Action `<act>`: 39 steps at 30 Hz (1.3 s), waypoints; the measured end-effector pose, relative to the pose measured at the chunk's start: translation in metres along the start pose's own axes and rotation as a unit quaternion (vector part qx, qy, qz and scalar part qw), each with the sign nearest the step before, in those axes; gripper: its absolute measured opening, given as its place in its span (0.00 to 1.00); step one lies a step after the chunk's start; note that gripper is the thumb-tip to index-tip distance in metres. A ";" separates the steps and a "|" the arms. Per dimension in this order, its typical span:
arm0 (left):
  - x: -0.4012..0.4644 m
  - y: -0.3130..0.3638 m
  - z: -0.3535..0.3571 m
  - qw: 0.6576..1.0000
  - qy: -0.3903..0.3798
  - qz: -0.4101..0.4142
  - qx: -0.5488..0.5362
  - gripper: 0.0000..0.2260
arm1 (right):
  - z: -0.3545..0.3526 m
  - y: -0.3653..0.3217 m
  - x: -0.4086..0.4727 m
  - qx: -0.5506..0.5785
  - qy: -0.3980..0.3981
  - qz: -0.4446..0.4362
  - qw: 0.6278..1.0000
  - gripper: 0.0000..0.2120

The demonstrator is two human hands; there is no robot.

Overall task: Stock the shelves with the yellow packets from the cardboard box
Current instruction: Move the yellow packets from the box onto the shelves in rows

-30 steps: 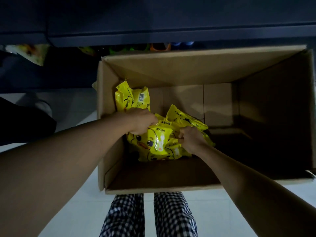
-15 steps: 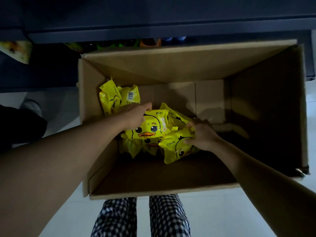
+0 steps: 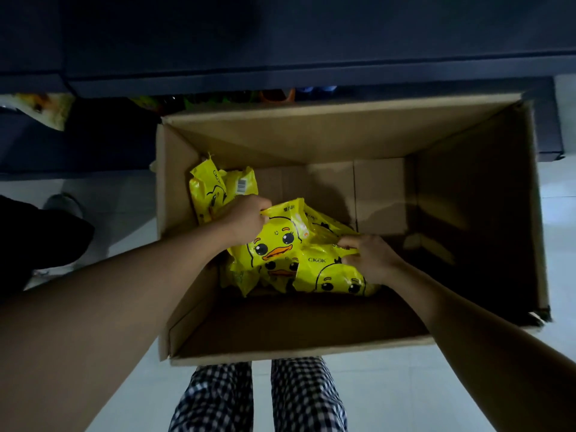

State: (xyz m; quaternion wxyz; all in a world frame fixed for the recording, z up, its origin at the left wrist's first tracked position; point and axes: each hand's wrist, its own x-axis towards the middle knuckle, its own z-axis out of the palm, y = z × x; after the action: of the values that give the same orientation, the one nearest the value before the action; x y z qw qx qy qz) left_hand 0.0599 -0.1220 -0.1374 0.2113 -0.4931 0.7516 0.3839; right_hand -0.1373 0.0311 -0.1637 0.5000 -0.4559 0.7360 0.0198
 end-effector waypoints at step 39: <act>-0.375 0.244 -0.419 0.879 0.431 0.201 0.041 0.13 | -0.413 -0.249 -0.411 -0.058 0.484 -0.244 0.839 0.14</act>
State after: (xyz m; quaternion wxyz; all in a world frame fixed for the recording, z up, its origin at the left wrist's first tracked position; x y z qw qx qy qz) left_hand 0.0237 -0.1804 0.4716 -0.1952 -0.4390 0.8663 0.1369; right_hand -0.2277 -0.0469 0.4584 0.0416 -0.6004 0.7469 -0.2829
